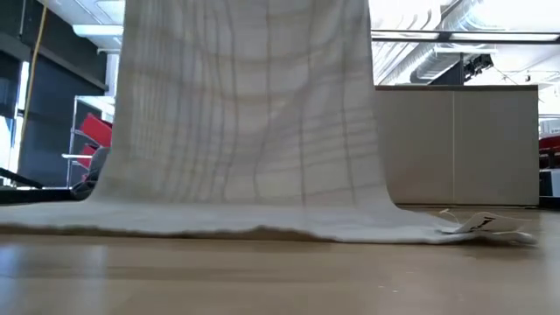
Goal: Fold towel
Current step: Fold the white patterned towel
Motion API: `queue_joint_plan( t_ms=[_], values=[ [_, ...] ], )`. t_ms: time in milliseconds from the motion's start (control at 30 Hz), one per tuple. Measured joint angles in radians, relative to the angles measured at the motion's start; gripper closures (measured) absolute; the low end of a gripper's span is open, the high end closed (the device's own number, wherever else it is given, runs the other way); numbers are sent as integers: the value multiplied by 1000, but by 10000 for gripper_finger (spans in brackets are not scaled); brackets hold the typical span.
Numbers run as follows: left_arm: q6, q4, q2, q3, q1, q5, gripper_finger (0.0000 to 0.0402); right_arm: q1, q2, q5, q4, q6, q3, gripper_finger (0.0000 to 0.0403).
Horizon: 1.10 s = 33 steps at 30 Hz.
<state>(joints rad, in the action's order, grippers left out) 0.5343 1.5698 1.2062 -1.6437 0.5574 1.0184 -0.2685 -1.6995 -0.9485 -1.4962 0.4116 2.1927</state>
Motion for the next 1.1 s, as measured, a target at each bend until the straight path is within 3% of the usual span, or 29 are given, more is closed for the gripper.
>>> queue_joint_plan(
  t_ms=[233,333,567,833,967,1100],
  values=[
    [-91,1,-33,98,-166,52,401,64,5,-96,58,-29,-131,403],
    [-93,2,-59,114,-227,-68,401,73,8,-37,29,-28,-162,403],
    [-77,-5,-73,163,-234,-432,401,32,7,259,30,-22,-239,403],
    [-64,-55,-66,356,-200,-663,401,-33,6,346,38,31,-411,403],
    [-61,-48,-60,362,-207,-618,401,-33,5,221,32,67,-441,403],
    [-106,-5,-61,272,-225,-372,401,-33,6,-64,20,69,-380,403]
  ],
)
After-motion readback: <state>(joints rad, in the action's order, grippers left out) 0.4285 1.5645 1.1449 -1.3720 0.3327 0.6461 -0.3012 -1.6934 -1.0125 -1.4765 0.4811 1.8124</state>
